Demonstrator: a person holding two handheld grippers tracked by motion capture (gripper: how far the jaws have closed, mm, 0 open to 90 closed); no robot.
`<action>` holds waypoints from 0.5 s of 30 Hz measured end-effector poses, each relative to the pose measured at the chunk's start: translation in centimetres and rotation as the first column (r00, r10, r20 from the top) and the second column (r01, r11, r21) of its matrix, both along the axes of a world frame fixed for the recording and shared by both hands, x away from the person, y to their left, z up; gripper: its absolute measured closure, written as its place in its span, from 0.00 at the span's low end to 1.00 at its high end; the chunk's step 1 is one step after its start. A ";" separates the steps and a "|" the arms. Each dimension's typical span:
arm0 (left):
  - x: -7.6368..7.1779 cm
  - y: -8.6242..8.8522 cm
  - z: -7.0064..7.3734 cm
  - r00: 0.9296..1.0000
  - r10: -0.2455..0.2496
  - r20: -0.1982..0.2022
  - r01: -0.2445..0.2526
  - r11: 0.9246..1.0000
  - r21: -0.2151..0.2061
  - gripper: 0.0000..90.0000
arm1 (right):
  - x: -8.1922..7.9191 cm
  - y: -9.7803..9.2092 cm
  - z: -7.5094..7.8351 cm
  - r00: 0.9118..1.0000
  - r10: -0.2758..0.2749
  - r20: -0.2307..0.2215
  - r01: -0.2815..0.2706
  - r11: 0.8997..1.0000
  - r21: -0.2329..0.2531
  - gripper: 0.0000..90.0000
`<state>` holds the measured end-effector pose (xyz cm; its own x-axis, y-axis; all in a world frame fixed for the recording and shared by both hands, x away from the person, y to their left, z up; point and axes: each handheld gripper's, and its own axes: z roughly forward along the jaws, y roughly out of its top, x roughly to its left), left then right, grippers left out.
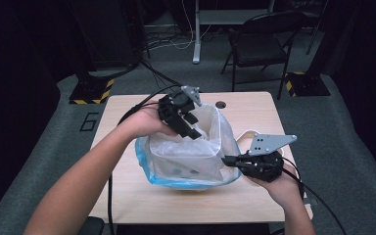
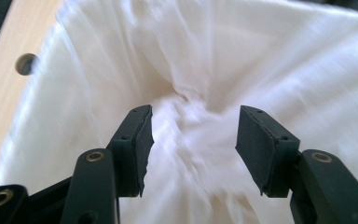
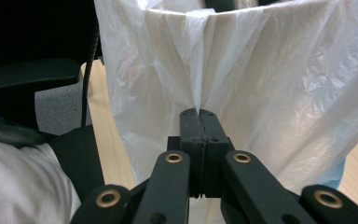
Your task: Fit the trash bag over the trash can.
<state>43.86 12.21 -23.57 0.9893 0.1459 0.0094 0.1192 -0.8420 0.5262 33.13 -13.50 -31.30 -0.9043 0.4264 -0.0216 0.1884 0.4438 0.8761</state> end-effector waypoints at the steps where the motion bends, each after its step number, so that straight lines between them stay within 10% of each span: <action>1: -0.1 0.3 -0.3 1.000 -0.006 -0.013 0.006 1.000 0.008 0.54 | 0.0 0.0 0.0 1.000 -0.001 0.000 0.001 1.000 0.000 1.00; 15: 0.3 1.6 -3.4 0.999 0.008 -0.043 -0.004 0.995 0.101 0.56 | 0.1 -0.4 -0.2 1.000 -0.017 0.001 0.017 1.000 -0.025 1.00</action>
<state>44.19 13.81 -27.00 0.9881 0.1526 -0.0181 0.1453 -0.8896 0.4331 33.27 -13.90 -31.49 -0.8968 0.4412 -0.0334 0.1953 0.4624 0.8649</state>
